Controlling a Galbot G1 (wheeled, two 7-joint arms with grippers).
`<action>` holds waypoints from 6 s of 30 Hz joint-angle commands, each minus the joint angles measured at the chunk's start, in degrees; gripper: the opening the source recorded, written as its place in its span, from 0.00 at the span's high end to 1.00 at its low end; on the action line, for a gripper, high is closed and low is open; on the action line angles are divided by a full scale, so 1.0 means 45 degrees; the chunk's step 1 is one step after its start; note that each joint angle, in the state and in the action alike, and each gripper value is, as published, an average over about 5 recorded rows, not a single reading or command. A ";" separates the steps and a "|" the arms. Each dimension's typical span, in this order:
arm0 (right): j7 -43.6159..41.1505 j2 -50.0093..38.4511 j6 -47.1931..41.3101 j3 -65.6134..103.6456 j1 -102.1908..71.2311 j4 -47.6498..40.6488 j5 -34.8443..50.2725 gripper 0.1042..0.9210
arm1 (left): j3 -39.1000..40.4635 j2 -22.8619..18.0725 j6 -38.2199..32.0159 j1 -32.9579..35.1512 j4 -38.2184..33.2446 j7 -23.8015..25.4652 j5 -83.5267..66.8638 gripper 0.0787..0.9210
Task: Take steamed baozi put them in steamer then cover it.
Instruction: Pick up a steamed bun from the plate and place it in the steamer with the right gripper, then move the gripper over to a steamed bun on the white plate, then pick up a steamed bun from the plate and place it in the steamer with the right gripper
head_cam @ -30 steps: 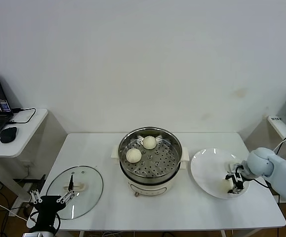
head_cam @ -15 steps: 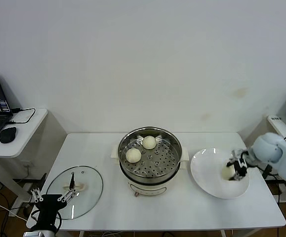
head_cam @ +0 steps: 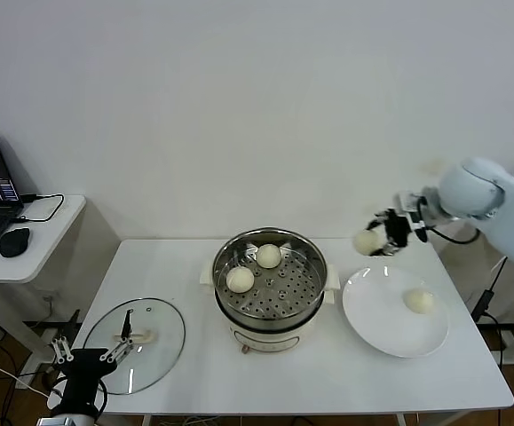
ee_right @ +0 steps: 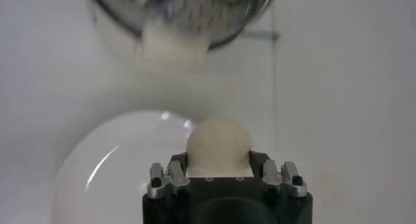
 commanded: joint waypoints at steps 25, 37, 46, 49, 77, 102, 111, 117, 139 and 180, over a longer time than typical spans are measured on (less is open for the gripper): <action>0.0645 0.5917 0.7927 -0.4920 0.1235 -0.0380 -0.4226 0.37 | -0.0550 -0.0466 -0.0255 0.0390 -0.0262 -0.0109 -0.0056 0.12; 0.0617 0.6156 0.8470 -0.5033 0.0965 -0.0023 -0.5107 0.36 | -0.0543 -0.0536 -0.0324 0.0428 -0.0241 -0.0150 -0.0091 0.12; 0.0880 0.5862 0.8492 -0.4765 0.1024 0.0133 -0.4925 0.18 | -0.0479 -0.0530 -0.0305 0.0388 -0.0260 -0.0145 -0.0069 0.12; 0.0926 0.5597 0.8461 -0.4525 0.1294 0.0218 -0.4619 0.13 | -0.0448 -0.0513 -0.0292 0.0362 -0.0273 -0.0136 -0.0052 0.12; 0.0170 -0.3955 0.0312 -0.2701 0.0399 0.1470 -0.1861 0.12 | 0.0263 0.0356 -0.0168 -0.0527 0.0211 -0.0059 -0.0248 0.12; 0.0438 -0.1652 0.1807 0.7118 -0.9501 -0.4627 -0.5657 0.12 | 0.0257 0.0174 -0.0170 -0.0127 0.0093 -0.0071 -0.0016 0.12; 0.0543 -0.0227 0.1851 0.7080 -0.9359 -0.6047 -0.6138 0.12 | 0.0167 0.0103 -0.0157 -0.0054 0.0091 -0.0063 0.0009 0.12; 0.0615 0.0315 0.1917 0.6942 -0.9152 -0.6629 -0.6290 0.12 | 0.0160 0.0087 -0.0159 -0.0084 0.0135 -0.0063 0.0001 0.12; 0.0655 0.1098 0.1783 0.6873 -0.8780 -0.7366 -0.6422 0.26 | 0.0213 0.0066 -0.0194 -0.0174 0.0313 -0.0076 -0.0022 0.12; 0.2027 0.0536 -0.4354 -0.4899 0.5254 0.2735 0.4921 0.40 | 0.0530 0.0124 -0.0247 -0.0494 0.0292 -0.0111 -0.0067 0.12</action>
